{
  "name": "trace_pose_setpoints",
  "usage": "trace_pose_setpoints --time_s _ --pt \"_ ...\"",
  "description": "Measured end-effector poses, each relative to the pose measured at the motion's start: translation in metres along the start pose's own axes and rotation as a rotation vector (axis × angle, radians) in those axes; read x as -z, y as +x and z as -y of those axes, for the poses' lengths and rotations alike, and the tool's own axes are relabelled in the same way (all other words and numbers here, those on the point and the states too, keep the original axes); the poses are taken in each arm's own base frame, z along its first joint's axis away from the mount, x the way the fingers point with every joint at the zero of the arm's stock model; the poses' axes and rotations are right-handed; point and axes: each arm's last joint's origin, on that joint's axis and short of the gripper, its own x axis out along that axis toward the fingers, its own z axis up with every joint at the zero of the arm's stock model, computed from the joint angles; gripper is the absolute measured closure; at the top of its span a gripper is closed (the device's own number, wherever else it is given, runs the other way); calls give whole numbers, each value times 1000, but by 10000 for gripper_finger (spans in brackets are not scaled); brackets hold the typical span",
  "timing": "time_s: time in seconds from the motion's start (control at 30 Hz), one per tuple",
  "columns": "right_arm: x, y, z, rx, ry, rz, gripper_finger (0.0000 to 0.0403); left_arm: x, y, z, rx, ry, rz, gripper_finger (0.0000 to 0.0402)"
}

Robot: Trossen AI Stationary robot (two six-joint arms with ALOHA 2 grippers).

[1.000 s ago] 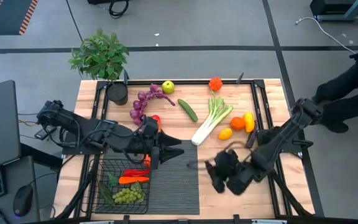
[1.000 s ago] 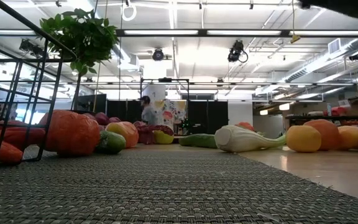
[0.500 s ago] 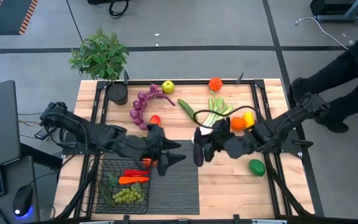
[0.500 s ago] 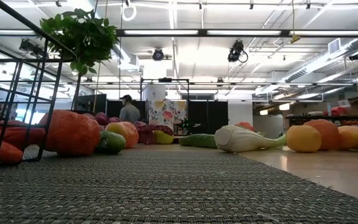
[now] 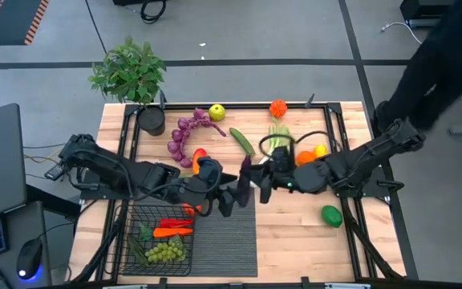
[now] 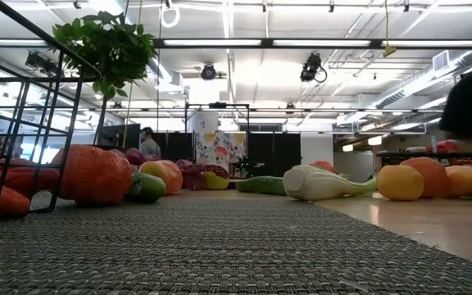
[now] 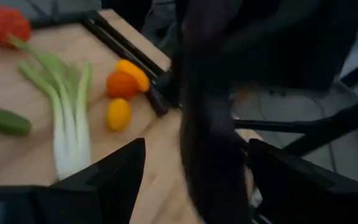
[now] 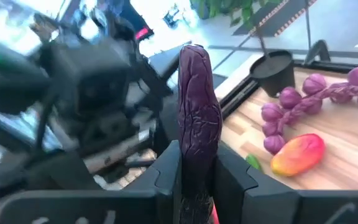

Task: Build produce basket
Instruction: Put the bottom purple eggplant into the wire basket

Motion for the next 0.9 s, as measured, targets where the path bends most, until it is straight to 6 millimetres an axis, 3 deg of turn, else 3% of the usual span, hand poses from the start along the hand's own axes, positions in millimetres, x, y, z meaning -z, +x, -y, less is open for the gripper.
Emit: trace_pose_setpoints --time_s 0.17,0.43,0.53,0.77,0.9 --pt "12 13 -2 -2 16 -10 333 4 10 -3 -30 -41 3 113" --pt "12 18 -4 -32 -10 5 330 10 14 -1 -33 -139 -3 128" --pt "11 19 -3 -47 -66 -6 322 13 16 -2 -44 -154 -10 163" --pt "12 19 -4 -99 -65 -59 285 12 15 -1 -33 -198 -9 285" --pt "12 18 -2 -98 -107 -92 270 13 15 -2 -42 -210 -15 303"
